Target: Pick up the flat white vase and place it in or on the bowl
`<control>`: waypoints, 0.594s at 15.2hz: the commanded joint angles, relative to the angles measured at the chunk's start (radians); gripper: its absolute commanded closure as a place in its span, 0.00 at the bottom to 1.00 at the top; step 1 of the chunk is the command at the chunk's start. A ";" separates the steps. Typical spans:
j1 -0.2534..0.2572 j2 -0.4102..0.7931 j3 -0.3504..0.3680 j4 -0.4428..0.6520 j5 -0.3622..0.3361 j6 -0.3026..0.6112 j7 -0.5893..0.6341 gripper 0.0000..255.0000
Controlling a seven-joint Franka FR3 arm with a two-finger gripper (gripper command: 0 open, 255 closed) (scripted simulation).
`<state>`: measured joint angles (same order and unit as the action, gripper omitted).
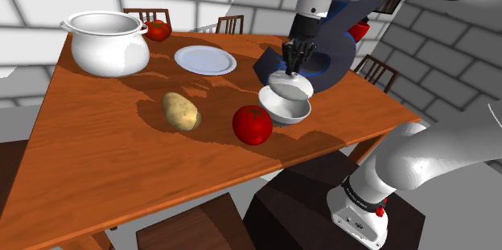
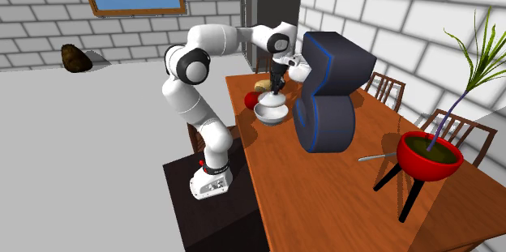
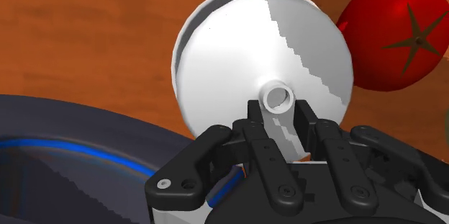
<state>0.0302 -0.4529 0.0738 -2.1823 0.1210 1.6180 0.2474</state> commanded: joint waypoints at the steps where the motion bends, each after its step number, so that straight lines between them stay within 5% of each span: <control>1: 0.000 0.003 0.001 -0.034 0.002 0.031 -0.002 1.00; 9: 0.000 0.004 0.003 -0.083 0.003 0.081 -0.006 1.00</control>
<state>0.0308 -0.4513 0.0778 -2.2625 0.1241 1.6991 0.2413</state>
